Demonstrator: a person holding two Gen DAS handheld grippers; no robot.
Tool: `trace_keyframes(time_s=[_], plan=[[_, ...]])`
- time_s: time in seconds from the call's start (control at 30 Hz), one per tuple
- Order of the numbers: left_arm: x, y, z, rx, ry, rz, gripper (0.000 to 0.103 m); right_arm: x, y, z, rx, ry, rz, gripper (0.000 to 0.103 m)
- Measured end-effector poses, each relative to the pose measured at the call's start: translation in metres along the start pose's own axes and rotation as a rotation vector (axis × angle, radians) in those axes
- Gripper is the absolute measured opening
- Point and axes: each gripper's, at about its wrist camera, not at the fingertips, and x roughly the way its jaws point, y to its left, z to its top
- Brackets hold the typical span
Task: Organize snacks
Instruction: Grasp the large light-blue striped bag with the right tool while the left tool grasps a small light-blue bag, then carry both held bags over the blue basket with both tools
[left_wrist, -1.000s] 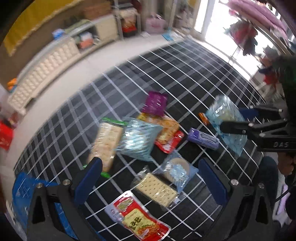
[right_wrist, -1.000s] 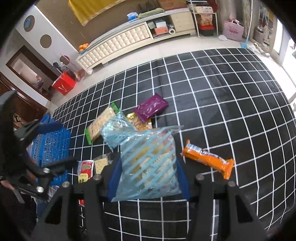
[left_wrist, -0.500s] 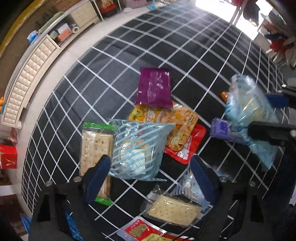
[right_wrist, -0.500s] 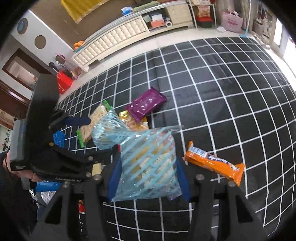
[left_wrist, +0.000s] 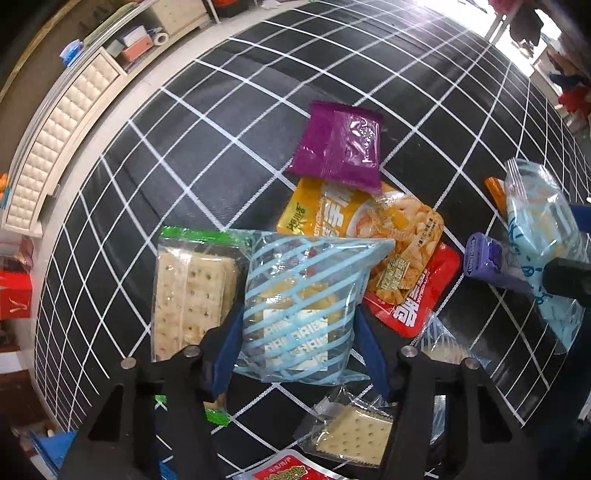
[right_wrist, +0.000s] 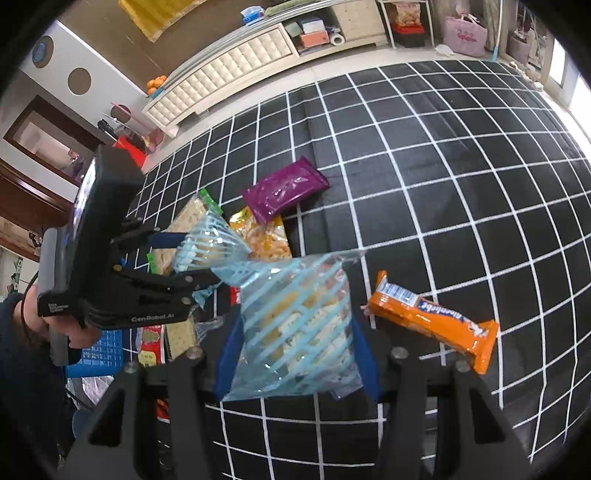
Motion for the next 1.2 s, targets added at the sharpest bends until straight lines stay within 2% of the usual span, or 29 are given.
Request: trace_keyframes(time_s=[0.17, 0.3, 0.43, 0.6, 0.73, 0.83, 0.97, 1.2], plan=[[-0.016, 0.002, -0.011, -0.051, -0.034, 0.0, 0.052, -0.01, 0.007, -0.001, -0.011, -0.015, -0.006, 0.059], [-0.047, 0.006, -0.025, -0.077, -0.093, -0.02, 0.052, -0.021, 0.019, -0.002, -0.024, -0.028, -0.021, 0.059], [-0.086, 0.003, -0.047, -0.082, -0.141, 0.009, 0.052, -0.038, 0.039, -0.004, -0.054, -0.052, -0.037, 0.059], [-0.149, 0.004, -0.076, -0.117, -0.239, -0.003, 0.052, -0.066, 0.072, -0.006, -0.093, -0.093, -0.048, 0.059], [-0.206, 0.008, -0.11, -0.142, -0.343, -0.011, 0.052, -0.09, 0.113, -0.008, -0.14, -0.137, -0.047, 0.059], [-0.238, 0.015, -0.139, -0.168, -0.391, -0.009, 0.052, -0.104, 0.148, -0.013, -0.175, -0.167, -0.035, 0.059], [-0.268, 0.023, -0.179, -0.183, -0.46, -0.02, 0.052, -0.112, 0.195, -0.019, -0.216, -0.188, -0.012, 0.059], [-0.295, 0.058, -0.255, -0.245, -0.484, 0.005, 0.052, -0.101, 0.271, -0.03, -0.304, -0.186, -0.011, 0.059]])
